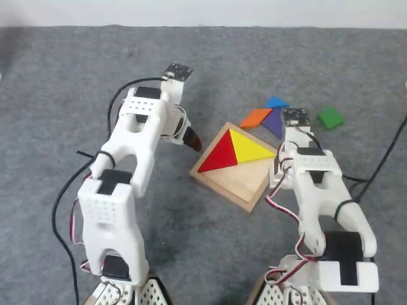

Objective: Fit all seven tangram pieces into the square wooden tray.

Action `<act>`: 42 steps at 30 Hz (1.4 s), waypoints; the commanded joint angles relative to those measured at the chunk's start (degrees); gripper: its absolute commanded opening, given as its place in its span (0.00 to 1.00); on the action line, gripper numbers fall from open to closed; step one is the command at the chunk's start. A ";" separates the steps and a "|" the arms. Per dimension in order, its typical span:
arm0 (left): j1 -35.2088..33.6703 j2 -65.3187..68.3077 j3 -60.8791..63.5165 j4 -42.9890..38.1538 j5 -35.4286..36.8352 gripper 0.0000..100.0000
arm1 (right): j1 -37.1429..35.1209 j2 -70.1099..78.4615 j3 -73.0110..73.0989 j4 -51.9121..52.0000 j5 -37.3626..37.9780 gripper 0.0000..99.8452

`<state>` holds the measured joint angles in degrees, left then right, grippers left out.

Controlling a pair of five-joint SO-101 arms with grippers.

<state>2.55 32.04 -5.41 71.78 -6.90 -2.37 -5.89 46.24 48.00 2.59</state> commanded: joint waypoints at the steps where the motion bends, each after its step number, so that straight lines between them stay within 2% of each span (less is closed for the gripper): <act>1: 0.00 0.18 -2.68 -1.05 0.79 0.35 | 3.30 -0.48 -2.64 1.63 0.26 0.34; 6: 0.18 0.35 -2.77 -1.05 0.70 0.35 | 8.57 -0.04 -2.73 2.59 0.70 0.34; 9: 0.44 0.70 -2.51 -0.88 0.62 0.35 | 6.20 -0.04 -2.73 2.59 0.88 0.34; 14: 2.11 0.18 -2.33 4.48 -2.64 0.35 | 2.15 0.04 -2.99 2.86 2.46 0.34; 18: 7.21 0.18 -2.33 9.23 -6.24 0.35 | 0.57 1.63 -4.22 3.21 2.81 0.34; 24: 12.57 0.18 -2.24 10.37 -7.91 0.35 | -0.75 12.88 -15.91 11.03 3.16 0.34; 28: 12.13 0.18 -2.24 12.48 -8.26 0.35 | -1.19 17.63 -21.63 14.02 2.90 0.34; 34: 9.93 0.09 -2.24 16.09 -10.64 0.35 | -6.81 18.95 -24.70 14.02 2.81 0.34; 42: 8.00 0.09 -2.59 18.55 -10.37 0.35 | -7.34 21.85 -28.40 14.90 2.73 0.34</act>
<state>10.55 33.19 -6.37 89.45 -17.10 -5.63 15.12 21.71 62.86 5.05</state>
